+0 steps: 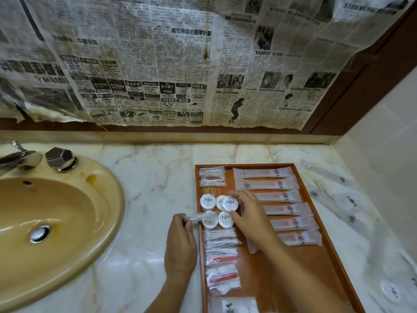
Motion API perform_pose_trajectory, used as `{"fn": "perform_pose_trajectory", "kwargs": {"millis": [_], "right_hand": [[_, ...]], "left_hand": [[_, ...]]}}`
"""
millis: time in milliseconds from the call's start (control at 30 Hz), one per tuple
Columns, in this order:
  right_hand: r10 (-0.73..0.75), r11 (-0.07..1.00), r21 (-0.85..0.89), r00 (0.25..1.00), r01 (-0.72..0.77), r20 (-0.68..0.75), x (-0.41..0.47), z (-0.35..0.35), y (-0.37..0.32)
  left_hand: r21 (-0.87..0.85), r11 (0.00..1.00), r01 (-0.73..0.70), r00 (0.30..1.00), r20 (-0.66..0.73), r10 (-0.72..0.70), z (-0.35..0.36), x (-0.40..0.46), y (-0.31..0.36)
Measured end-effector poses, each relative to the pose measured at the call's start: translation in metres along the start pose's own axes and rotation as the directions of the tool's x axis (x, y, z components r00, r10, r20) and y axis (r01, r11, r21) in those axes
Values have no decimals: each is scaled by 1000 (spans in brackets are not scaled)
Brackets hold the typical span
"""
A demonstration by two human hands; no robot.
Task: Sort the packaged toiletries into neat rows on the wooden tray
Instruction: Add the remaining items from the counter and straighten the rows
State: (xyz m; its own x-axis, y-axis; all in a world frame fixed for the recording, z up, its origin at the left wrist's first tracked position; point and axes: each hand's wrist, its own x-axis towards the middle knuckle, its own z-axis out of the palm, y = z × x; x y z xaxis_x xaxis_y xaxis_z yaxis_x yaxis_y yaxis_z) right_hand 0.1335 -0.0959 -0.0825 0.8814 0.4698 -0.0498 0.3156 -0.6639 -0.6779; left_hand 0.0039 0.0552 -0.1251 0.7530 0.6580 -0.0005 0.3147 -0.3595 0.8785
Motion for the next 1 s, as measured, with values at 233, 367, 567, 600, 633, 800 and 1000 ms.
{"fn": "perform_pose_trajectory", "kwargs": {"millis": [233,367,567,600,633,800,1000], "right_hand": [[4,1000,26,1000,-4,11,10,4,0],[0,999,38,1000,0,20,10,9,1],[4,999,39,1000,-5,17,12,12,2],[4,999,42,1000,-5,16,11,13,1],[0,999,46,1000,0,14,12,13,1],[-24,998,56,1000,23,9,13,15,0],[-37,997,64,999,37,0,12,16,0]], "left_hand": [[25,999,-25,1000,14,25,2,2,-4],[39,999,-32,999,22,31,3,1,-6],[11,999,-46,999,22,46,2,0,-5],[12,999,-48,999,20,47,2,1,-5],[10,999,-50,999,19,50,2,1,-5],[-12,998,-57,998,19,57,0,1,-1],[14,999,-38,999,24,38,1,1,-2]]}}
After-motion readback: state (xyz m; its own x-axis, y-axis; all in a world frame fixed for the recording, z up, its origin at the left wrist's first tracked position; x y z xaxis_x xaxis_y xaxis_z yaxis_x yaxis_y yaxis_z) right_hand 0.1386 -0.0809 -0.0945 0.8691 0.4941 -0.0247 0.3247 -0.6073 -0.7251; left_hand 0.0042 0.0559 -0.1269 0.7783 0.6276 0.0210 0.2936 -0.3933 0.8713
